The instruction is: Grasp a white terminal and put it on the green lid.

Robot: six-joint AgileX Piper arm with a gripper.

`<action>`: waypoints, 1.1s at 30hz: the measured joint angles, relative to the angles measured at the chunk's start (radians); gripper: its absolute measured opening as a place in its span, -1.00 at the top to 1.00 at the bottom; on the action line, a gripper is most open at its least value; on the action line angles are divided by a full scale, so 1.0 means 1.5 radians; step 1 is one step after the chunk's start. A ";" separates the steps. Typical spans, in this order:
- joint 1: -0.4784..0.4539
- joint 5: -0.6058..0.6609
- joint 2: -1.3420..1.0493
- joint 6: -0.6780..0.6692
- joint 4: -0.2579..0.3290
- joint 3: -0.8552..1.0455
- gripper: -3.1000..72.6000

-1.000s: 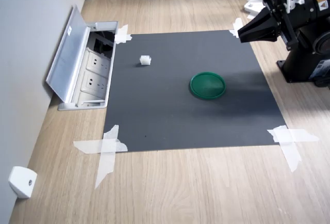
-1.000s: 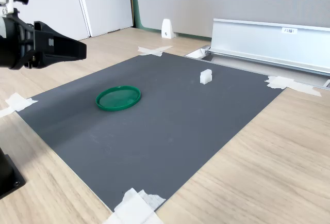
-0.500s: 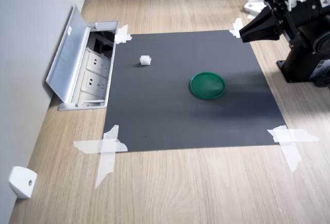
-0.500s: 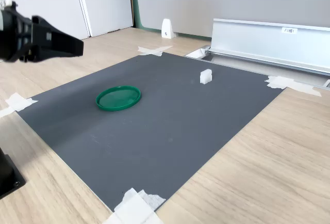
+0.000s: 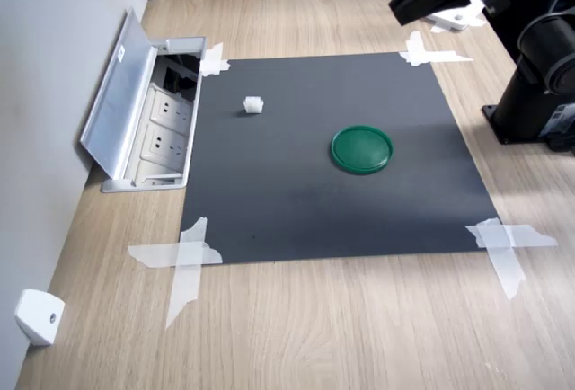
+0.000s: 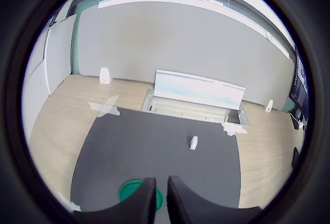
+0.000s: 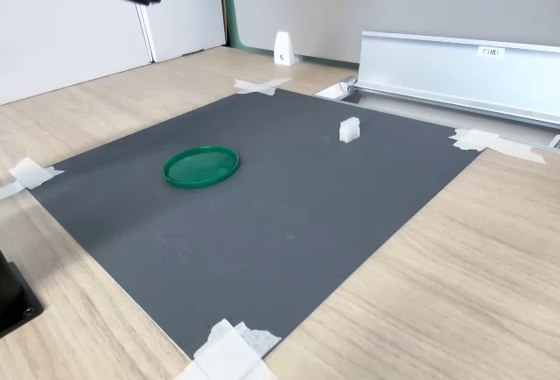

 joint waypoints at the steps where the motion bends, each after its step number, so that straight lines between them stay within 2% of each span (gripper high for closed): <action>1: 0.000 0.019 0.023 0.000 0.000 -0.017 0.71; 6: -0.001 0.092 0.134 0.000 0.000 -0.076 0.71; 17: -0.001 0.109 0.312 -0.047 0.002 -0.139 0.71; 20: -0.001 0.116 0.362 -0.040 0.011 -0.167 0.64; 23: -0.001 0.125 0.422 -0.023 0.014 -0.196 0.43; 29: -0.003 0.133 0.504 -0.011 0.006 -0.256 -0.26; 33: -0.035 0.150 0.532 -0.006 0.015 -0.301 -0.61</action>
